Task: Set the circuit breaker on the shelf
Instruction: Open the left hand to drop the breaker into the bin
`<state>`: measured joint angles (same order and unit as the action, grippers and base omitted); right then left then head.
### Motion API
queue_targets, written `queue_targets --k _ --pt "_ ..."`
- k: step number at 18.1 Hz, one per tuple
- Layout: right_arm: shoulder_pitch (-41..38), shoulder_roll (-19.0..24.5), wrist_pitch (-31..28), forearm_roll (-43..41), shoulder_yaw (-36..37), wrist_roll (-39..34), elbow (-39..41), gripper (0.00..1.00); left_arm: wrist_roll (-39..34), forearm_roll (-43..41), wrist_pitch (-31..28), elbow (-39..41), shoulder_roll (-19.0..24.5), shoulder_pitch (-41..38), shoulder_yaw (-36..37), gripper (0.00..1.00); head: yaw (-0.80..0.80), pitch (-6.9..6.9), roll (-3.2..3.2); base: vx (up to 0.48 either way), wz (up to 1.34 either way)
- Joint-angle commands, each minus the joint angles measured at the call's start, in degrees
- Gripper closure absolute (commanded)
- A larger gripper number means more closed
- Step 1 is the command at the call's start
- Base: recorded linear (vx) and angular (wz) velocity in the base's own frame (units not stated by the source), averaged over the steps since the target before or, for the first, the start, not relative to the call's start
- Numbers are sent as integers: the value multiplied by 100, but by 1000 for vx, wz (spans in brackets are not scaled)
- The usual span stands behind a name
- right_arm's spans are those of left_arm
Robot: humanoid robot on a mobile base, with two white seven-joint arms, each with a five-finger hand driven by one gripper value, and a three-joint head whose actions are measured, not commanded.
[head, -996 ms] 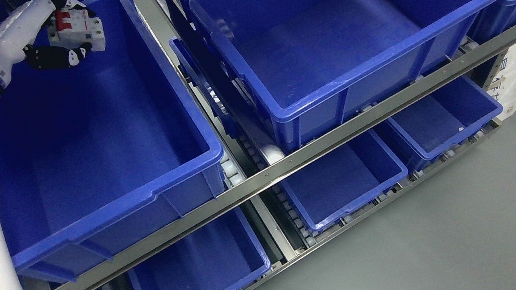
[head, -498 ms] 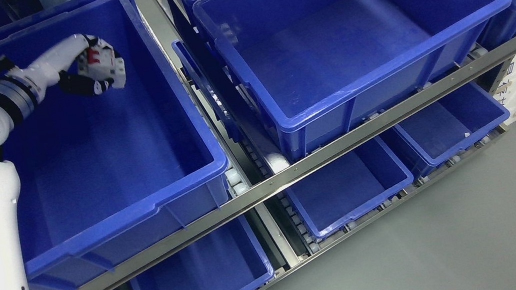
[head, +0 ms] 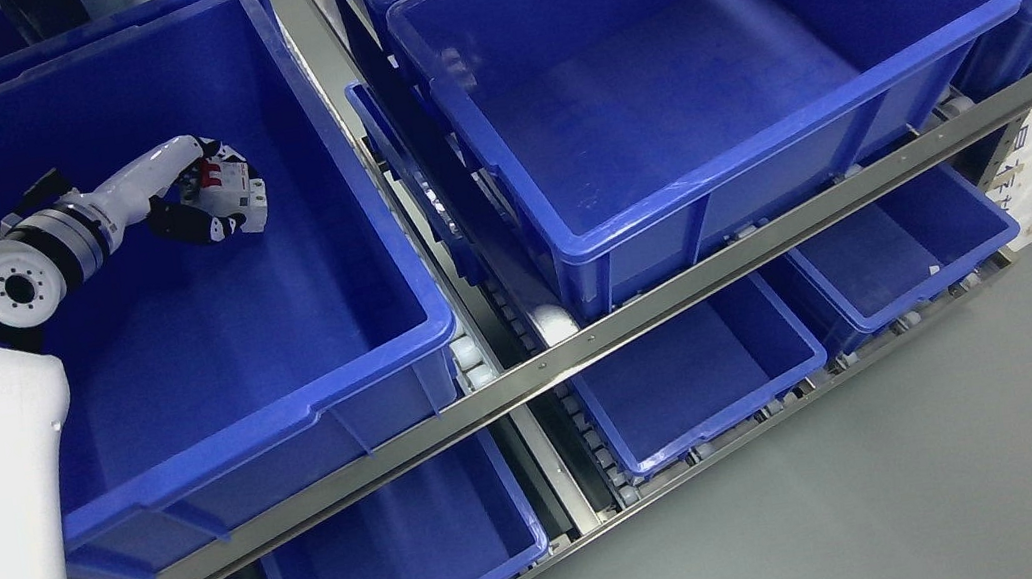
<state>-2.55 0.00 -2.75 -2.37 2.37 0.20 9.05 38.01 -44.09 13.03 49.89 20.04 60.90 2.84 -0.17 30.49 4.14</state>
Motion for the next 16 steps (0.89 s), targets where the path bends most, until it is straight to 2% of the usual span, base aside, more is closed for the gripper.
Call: queue_targets --k 1,8,11,14,15,16 --pt "0 -100 3 0 0 -2 0 0 -127 -12 -20 -454 26 -17 146 56 0 0 0 0 0" --pt "0 -100 3 0 0 -2 0 0 -276 -4 -11 -445 62 27 58 34 0 0 0 0 0" --pt "0 -100 3 0 0 -2 0 0 -346 14 -11 -393 44 132 -20 19 0 0 0 0 0" --pt "0 -100 3 0 0 -2 0 0 -1178 58 -55 -217 -61 457 -642 16 0 0 0 0 0" --pt "0 -100 3 0 0 -2 0 0 -1582 75 -81 -217 -183 545 -967 16 0 0 0 0 0" --pt "0 -100 3 0 0 -2 0 0 -1995 189 -134 -226 -489 615 -1353 15 0 0 0 -10 6"
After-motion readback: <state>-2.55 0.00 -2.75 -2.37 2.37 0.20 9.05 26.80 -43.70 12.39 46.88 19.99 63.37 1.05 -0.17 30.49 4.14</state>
